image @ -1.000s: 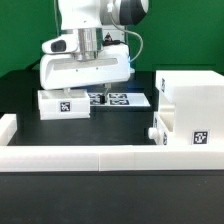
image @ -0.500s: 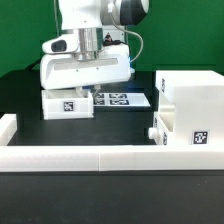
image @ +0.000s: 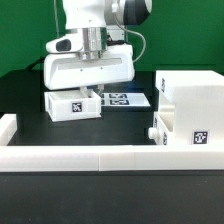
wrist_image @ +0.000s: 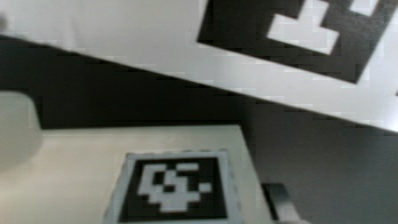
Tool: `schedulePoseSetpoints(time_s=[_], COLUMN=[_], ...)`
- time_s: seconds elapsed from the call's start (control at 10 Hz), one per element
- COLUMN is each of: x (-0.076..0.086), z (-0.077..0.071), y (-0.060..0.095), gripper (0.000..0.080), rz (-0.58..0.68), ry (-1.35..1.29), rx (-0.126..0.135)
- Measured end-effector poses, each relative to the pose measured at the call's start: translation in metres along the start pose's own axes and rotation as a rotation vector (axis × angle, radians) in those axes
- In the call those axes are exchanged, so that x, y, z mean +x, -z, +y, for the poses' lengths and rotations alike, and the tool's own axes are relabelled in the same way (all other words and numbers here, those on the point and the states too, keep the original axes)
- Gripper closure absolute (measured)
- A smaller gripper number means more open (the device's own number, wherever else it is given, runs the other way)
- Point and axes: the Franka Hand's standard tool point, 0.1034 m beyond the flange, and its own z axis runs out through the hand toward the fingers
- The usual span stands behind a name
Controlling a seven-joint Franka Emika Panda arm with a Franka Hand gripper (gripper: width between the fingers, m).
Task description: Assemble drawer
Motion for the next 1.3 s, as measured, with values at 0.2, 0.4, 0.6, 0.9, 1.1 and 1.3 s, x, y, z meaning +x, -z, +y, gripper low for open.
schedulePoseSetpoints(time_s=[0.2,0.4,0.6,0.9,1.1,1.3], x=[0.028,0.055,0.068,0.073,0.072,0.082], z=[-0.018,-0.025,-0.021,-0.02,-0.011,-0.005], y=[0.013,0.025,0.031,0.035,0.036,0.036], gripper=[0.0757,0.0757,0.0757,0.0757,0.0757,0.0757], rz=[0.003,-0.01,-0.004,0.003,-0.018,-0.031], ry=[0.08,0.1,0.104,0.135,0.328,0.551], rx=[0.003,0.019,0.018,0.015,0.025,0.033])
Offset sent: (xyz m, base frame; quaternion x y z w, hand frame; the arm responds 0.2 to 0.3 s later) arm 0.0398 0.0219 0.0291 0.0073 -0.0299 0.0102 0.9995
